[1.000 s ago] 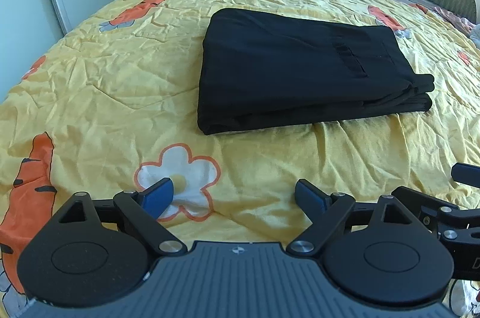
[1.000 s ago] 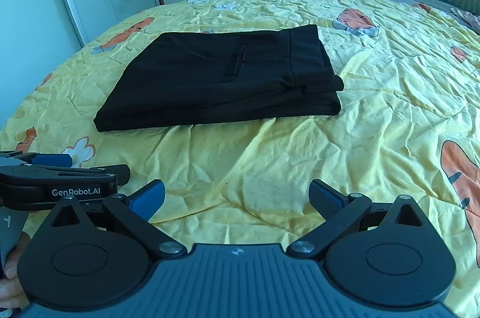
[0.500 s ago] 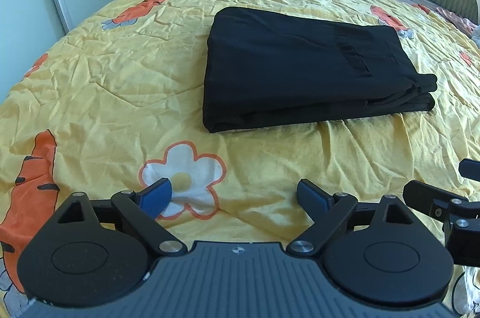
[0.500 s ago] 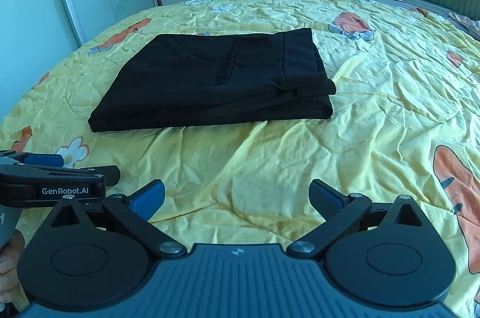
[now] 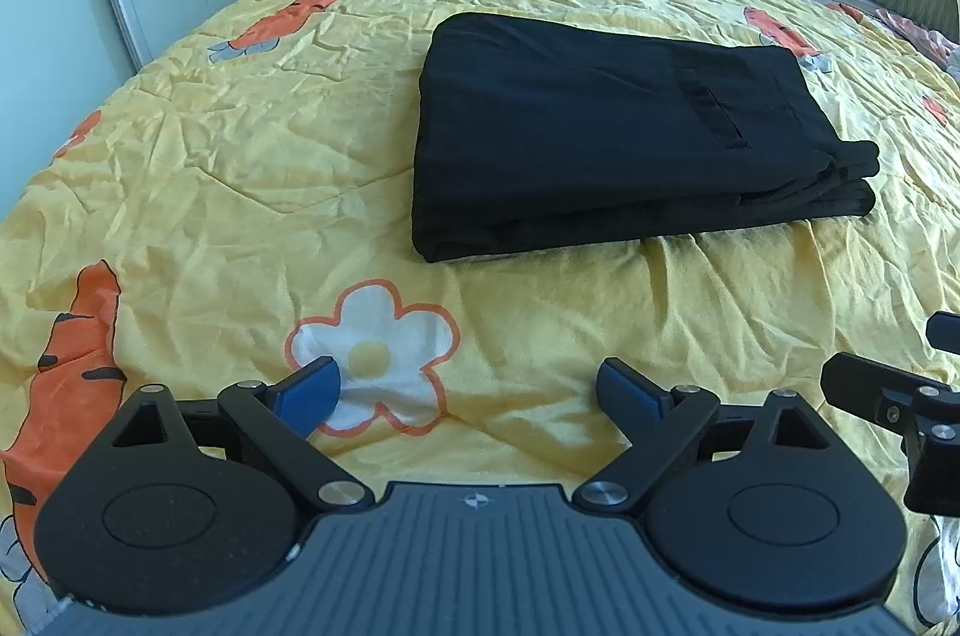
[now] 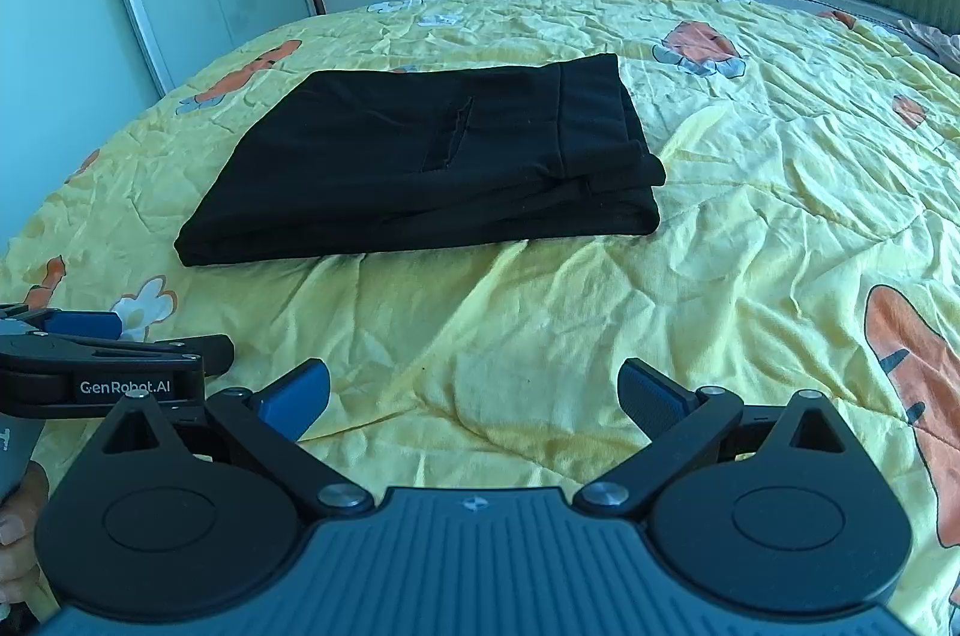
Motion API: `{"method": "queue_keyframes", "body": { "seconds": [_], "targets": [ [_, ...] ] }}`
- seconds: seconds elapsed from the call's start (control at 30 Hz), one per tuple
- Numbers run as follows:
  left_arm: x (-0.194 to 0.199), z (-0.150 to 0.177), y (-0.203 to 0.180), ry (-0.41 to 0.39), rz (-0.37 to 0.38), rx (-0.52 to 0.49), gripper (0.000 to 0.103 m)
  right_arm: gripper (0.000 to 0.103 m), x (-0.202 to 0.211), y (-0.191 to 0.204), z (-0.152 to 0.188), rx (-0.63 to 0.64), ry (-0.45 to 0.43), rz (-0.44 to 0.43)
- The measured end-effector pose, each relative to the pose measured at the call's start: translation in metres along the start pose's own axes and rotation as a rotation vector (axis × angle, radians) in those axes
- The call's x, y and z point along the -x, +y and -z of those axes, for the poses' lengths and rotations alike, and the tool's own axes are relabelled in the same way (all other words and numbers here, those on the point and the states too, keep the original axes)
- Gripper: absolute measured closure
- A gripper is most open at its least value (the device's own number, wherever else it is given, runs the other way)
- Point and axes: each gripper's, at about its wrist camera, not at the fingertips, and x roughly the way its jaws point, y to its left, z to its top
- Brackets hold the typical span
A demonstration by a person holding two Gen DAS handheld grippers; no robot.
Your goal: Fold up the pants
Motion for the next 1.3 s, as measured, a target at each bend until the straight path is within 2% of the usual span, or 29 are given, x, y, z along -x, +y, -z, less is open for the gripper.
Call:
{"method": "queue_keyframes", "body": {
  "seconds": [1.3],
  "targets": [
    [0.0003,-0.0004,0.0003,0.002,-0.002,0.0,0.006,0.0,-0.001,0.0013,0.0026,0.002,0.009,-0.007]
  ]
}}
